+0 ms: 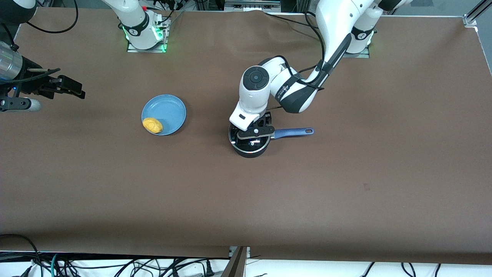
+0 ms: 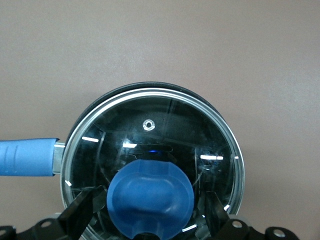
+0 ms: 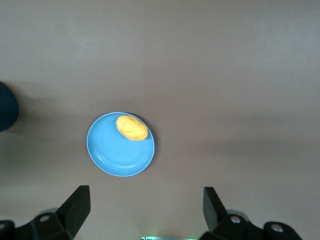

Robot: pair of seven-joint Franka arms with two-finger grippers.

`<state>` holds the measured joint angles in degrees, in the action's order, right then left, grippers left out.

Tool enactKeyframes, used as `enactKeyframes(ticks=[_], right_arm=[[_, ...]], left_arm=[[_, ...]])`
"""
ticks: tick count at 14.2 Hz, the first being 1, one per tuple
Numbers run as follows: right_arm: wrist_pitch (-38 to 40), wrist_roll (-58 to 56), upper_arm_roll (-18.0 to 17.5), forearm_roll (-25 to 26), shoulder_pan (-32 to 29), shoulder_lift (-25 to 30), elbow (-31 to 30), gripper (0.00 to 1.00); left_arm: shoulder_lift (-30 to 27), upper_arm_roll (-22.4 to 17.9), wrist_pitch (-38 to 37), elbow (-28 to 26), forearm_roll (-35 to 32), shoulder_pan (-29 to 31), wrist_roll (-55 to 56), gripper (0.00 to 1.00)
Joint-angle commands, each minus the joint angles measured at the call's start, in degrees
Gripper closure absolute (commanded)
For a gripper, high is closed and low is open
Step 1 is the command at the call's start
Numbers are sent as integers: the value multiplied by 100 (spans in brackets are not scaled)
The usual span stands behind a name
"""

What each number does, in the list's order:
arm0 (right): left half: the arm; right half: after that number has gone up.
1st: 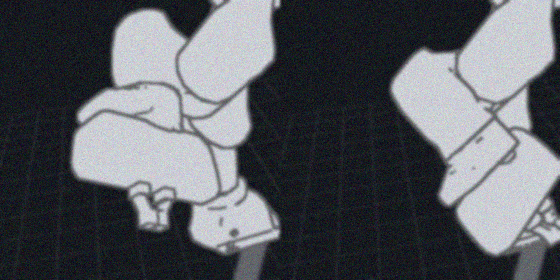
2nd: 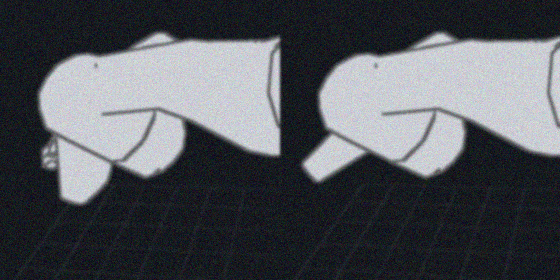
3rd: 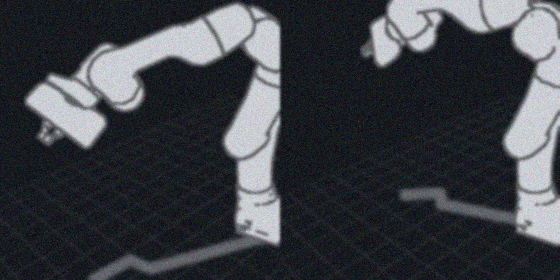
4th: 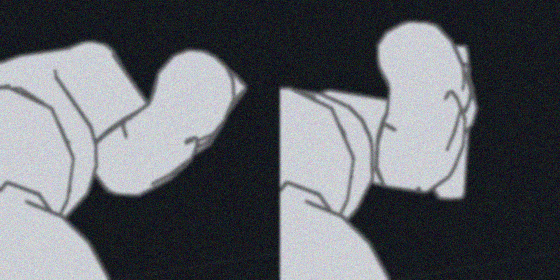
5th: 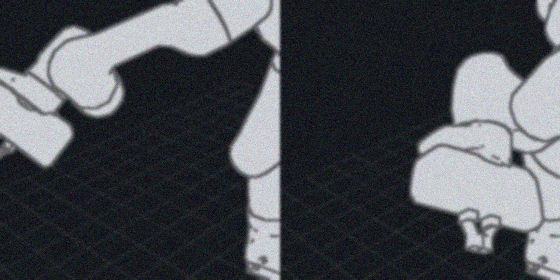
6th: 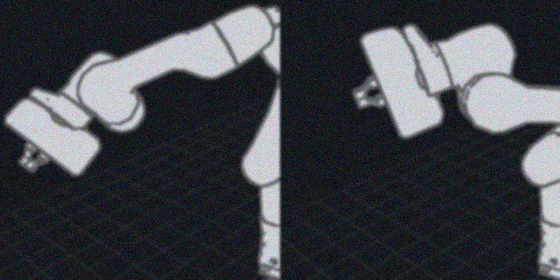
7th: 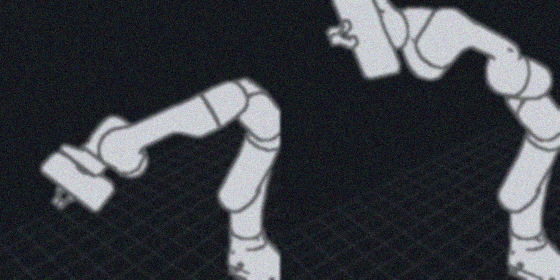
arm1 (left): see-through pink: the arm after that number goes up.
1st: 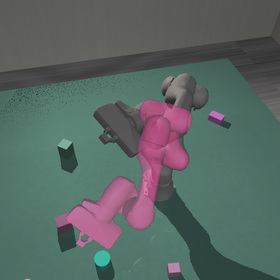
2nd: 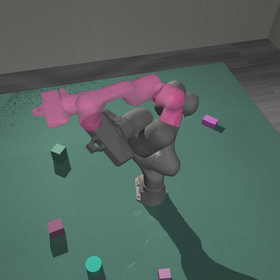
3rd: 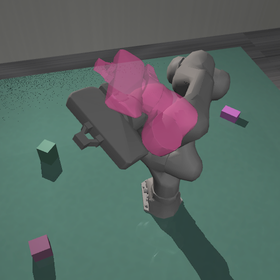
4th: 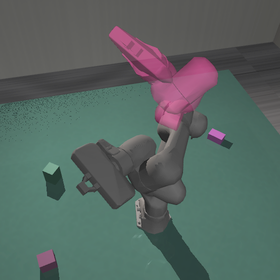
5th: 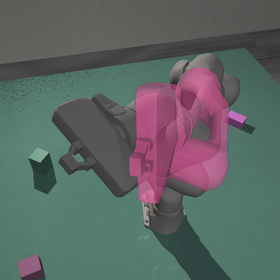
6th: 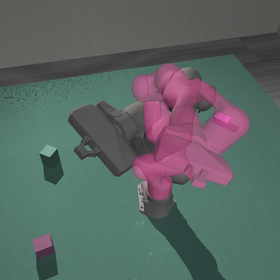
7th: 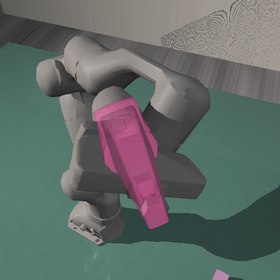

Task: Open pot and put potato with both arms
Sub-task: 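Grasp the lid knob with the left gripper and lift it off the pot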

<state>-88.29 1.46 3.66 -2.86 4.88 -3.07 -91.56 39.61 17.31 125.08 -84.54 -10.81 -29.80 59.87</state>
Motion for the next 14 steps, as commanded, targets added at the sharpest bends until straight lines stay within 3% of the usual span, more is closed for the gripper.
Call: enactKeyframes(ticks=[1,5,10,14], right_arm=[[-48,-32,-50,92,-14,131,-143,0],[5,-49,-41,92,-14,140,-143,0],[-48,-6,-41,101,-14,122,-143,0],[-4,3,-41,92,-14,122,-134,0]], left_arm=[[99,-61,7,183,-185,-88,156,24],[73,-53,7,183,-194,-70,165,49],[-76,-61,-19,183,-202,-17,112,51],[-471,-52,-229,95,-176,412,-509,52]])
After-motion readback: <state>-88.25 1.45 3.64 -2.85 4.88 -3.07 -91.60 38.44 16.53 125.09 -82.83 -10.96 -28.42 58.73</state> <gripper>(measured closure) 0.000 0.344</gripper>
